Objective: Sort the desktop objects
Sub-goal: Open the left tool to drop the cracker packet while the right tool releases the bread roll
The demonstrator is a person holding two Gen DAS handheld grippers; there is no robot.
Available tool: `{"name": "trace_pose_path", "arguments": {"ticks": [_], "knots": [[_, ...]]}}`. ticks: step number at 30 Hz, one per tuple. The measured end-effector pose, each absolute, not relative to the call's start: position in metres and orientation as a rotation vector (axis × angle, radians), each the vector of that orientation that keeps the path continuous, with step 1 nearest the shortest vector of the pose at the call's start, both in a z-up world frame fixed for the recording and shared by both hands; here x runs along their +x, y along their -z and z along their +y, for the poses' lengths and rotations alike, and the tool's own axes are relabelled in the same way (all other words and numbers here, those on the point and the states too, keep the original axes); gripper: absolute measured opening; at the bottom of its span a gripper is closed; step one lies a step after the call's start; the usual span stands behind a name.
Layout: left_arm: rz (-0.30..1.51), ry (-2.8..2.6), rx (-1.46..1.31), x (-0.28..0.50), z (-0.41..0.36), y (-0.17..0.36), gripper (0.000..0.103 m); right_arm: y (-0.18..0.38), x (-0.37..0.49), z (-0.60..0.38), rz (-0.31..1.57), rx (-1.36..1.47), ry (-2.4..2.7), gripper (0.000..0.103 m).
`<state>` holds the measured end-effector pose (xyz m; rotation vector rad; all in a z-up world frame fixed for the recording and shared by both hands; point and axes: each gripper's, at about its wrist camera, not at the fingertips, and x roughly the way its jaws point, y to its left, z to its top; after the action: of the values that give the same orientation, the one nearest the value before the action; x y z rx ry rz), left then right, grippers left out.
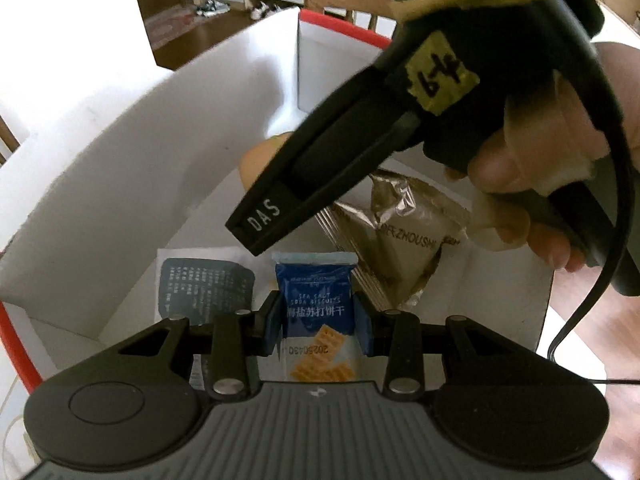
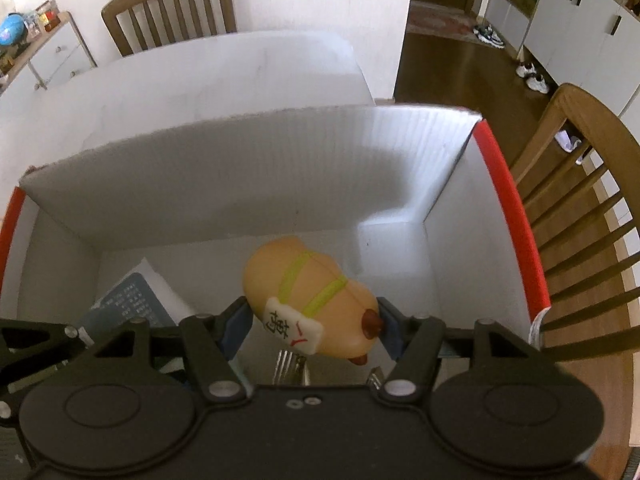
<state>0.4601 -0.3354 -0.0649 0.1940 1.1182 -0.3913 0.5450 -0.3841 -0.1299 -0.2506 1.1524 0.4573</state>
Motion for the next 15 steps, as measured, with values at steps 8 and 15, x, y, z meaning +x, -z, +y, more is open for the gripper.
{"name": "trace_pose_path", "arguments": {"ticks": [8,15], "knots": [[1.181,0.418,0.215,0.4651,-0.3395,0.0664,0.037,0.135,0.5527,-0.3837,1.21,-0.232,-0.454,0.066],[1.203,0.43,0.198,0.4661,-0.3376,0.0635,0.04,0.1347,0.5522,-0.3811,1.198,-0.244,-0.441,0.072]]}}
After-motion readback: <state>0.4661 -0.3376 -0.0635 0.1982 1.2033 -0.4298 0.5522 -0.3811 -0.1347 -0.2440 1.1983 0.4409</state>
